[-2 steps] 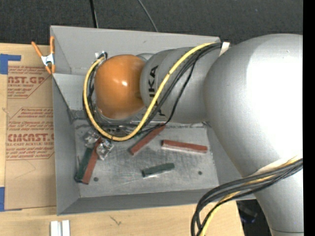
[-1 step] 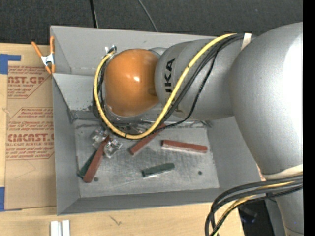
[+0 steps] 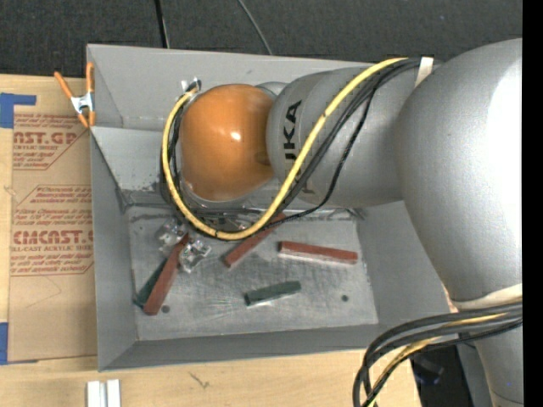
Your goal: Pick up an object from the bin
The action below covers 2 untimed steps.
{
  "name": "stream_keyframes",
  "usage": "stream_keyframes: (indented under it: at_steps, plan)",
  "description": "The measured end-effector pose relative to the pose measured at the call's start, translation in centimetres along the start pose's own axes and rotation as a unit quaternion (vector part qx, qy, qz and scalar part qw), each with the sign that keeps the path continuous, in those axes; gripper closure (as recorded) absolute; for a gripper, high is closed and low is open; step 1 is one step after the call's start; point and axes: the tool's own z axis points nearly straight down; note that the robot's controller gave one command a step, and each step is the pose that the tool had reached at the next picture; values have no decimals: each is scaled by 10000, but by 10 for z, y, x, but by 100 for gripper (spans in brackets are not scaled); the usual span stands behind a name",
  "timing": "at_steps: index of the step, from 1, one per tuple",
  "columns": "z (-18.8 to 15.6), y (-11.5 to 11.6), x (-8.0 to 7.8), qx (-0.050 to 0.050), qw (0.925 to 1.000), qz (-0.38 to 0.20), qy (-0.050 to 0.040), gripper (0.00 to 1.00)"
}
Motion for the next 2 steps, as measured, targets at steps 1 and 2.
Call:
stream_keyframes:
  at_steps: [1,2]
  plan:
    - [-49,7,-2,-2,9998,-186,18,100]
    - [-82,6,-5,17,9999,-168,-19,100]
